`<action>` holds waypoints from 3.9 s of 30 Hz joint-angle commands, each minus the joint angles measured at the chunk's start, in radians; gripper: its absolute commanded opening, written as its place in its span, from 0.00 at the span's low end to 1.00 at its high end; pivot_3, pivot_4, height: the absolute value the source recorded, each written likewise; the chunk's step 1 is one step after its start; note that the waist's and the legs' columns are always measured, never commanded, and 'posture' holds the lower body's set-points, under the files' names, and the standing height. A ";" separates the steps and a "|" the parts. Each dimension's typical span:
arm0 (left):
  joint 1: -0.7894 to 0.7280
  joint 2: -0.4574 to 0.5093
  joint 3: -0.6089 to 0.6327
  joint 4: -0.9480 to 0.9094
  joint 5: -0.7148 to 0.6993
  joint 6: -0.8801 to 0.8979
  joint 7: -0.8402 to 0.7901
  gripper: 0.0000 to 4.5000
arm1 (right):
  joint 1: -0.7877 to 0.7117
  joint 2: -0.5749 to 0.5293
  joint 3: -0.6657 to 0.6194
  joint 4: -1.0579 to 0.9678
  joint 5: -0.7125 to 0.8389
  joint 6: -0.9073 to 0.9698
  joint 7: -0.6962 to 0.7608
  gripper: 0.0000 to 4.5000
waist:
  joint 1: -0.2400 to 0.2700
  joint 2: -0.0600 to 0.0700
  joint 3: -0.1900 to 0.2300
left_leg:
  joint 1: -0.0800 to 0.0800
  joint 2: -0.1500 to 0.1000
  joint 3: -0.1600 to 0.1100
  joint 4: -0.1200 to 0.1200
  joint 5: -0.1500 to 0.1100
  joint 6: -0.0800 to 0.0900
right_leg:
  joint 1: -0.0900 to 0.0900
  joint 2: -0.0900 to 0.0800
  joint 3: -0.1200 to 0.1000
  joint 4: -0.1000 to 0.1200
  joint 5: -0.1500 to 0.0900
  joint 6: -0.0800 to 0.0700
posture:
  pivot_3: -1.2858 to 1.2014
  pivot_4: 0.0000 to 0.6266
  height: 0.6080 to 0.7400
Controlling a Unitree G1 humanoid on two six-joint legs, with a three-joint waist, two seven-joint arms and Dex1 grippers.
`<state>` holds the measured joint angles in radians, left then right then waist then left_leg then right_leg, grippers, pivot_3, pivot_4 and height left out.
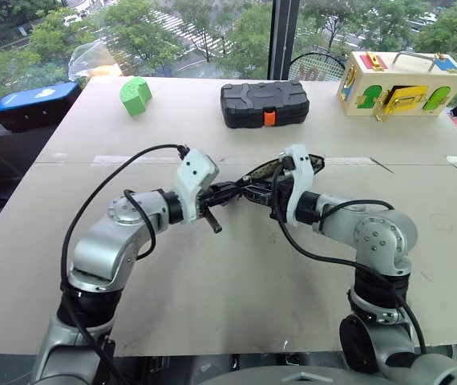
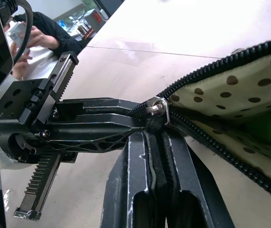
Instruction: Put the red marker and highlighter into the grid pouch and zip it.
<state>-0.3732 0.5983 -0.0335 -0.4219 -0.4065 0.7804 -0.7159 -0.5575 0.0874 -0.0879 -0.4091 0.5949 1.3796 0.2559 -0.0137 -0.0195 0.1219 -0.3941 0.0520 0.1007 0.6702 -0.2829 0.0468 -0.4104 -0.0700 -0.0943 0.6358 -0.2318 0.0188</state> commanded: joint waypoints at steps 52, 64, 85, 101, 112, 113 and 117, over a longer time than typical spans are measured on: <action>-0.007 -0.002 -0.006 -0.005 -0.012 -0.006 0.035 0.00 | 0.033 0.008 -0.005 -0.096 0.074 -0.018 -0.148 0.33 | 0.000 0.000 0.000 | 0.000 0.000 -0.001 -0.001 0.000 0.000 | 0.000 0.000 0.000 -0.002 0.000 0.000 | 0.52 0.24 1.00; 0.001 0.002 -0.015 -0.019 -0.013 -0.007 0.035 0.00 | 0.003 0.025 0.038 -0.026 0.057 -0.093 -0.170 0.33 | -0.001 0.000 0.000 | 0.000 0.000 0.000 -0.001 0.000 0.000 | 0.000 0.000 0.000 -0.002 0.000 0.000 | 0.52 0.24 1.00; 0.021 0.032 -0.020 0.019 0.055 -0.052 0.061 0.00 | -0.002 -0.037 -0.142 -0.160 0.084 0.028 -0.272 0.01 | 0.000 0.001 0.001 | -0.001 0.001 0.000 -0.001 0.000 0.000 | 0.000 0.000 0.000 -0.003 0.000 0.000 | 0.52 0.24 1.00; 0.044 0.113 -0.182 0.156 0.358 -0.521 0.032 0.00 | 0.094 -0.434 -0.160 -0.227 0.043 0.067 -0.145 0.01 | 0.002 0.003 0.002 | -0.001 0.001 0.000 -0.004 0.000 0.000 | 0.000 0.000 0.000 -0.006 0.000 0.000 | 0.52 0.24 1.00; 0.298 0.199 0.069 0.152 0.015 -0.595 -0.236 0.95 | 0.762 -0.810 -0.289 -0.396 -0.001 -0.520 0.402 1.00 | 0.010 0.003 0.003 | -0.003 0.002 0.001 -0.004 -0.003 0.005 | 0.000 -0.004 0.000 -0.011 -0.001 0.002 | 0.52 0.24 1.00; 0.348 0.214 0.122 0.127 -0.061 -0.537 -0.266 0.99 | 0.828 -0.814 -0.347 -0.396 -0.007 -0.585 0.453 1.00 | 0.008 0.003 0.003 | -0.003 0.002 0.001 -0.003 -0.004 0.007 | 0.000 -0.003 0.000 -0.011 -0.002 0.003 | 0.52 0.24 1.00; 0.523 0.251 0.322 0.064 -0.266 -0.397 -0.335 0.99 | 1.028 -0.786 -0.536 -0.384 -0.009 -0.796 0.617 1.00 | 0.005 0.004 0.003 | 0.000 0.003 0.001 -0.003 -0.005 0.007 | 0.001 -0.004 0.001 -0.011 -0.004 0.006 | 0.52 0.24 1.00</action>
<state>0.1100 0.8277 0.1824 -0.2996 -0.5673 0.3326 -1.0175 0.4291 -0.7107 -0.5251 -0.7709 0.5800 0.6933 0.7941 -0.0091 -0.0160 0.1252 -0.3938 0.0554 0.1014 0.6679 -0.2876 0.0536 -0.4095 -0.0737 -0.0939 0.6253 -0.2362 0.0246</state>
